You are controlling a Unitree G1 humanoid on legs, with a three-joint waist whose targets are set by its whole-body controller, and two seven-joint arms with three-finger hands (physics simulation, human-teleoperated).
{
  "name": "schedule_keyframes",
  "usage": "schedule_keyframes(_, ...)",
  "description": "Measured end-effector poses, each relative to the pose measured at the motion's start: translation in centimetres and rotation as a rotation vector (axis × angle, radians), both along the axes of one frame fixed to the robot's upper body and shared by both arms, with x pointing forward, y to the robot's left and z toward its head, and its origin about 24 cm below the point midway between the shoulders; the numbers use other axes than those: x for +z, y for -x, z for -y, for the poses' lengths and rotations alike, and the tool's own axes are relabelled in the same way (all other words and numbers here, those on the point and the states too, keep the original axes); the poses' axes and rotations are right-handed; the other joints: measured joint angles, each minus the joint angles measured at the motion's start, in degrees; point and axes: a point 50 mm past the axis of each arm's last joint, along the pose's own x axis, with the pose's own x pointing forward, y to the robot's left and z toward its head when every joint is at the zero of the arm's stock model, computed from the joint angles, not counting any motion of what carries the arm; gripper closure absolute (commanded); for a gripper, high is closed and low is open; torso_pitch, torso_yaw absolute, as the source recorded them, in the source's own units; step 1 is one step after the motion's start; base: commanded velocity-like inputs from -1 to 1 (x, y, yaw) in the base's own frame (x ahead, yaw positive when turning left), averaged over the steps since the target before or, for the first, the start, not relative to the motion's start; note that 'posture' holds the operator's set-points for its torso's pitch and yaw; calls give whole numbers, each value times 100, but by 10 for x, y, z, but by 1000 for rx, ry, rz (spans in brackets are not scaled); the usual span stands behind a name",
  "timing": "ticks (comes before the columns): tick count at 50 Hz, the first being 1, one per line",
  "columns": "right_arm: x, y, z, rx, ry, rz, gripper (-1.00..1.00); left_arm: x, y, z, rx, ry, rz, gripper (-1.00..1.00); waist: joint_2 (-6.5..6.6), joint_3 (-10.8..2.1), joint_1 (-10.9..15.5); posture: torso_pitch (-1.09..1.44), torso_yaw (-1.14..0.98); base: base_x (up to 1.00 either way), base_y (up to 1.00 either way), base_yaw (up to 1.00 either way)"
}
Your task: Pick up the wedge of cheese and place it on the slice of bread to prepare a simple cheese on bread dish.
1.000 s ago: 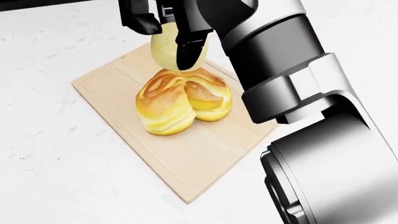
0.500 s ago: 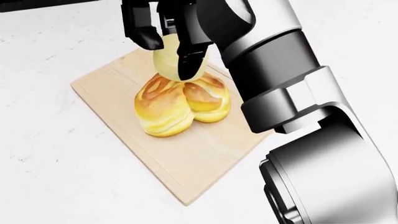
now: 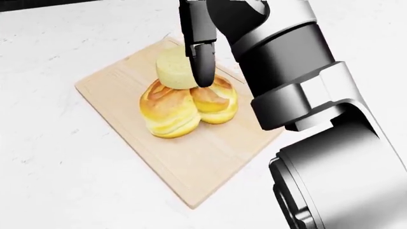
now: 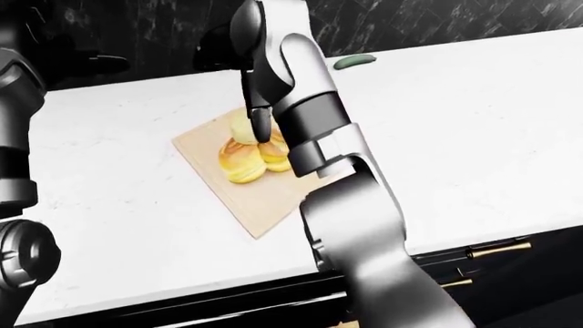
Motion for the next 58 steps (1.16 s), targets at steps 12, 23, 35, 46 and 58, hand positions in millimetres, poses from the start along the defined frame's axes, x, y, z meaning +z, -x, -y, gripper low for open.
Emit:
schedule_keyframes(12, 31, -1, 43, -113, -205, 63, -100, 12, 1, 12, -22, -9, 19, -100, -79, -1, 36, 0, 0, 0, 0, 0)
schedule_keyframes(23, 55, -11, 88, -248, -380, 115, -100, 23, 2, 22, -46, -11, 29, -100, -130, 4, 69, 0, 0, 0, 0, 0)
schedule_keyframes(35, 90, -6, 124, -335, -612, 230, -100, 43, 6, 37, -85, -11, 64, -100, -219, 40, 124, 0, 0, 0, 0, 0)
schedule_keyframes(46, 108, -1, 142, -364, -731, 308, -100, 77, 14, 51, -112, -27, 116, -100, -283, 63, 169, 0, 0, 0, 0, 0)
schedule_keyframes(58, 134, 13, 154, -363, -849, 373, -100, 97, 21, 67, -134, -43, 135, -100, -325, 112, 187, 0, 0, 0, 0, 0)
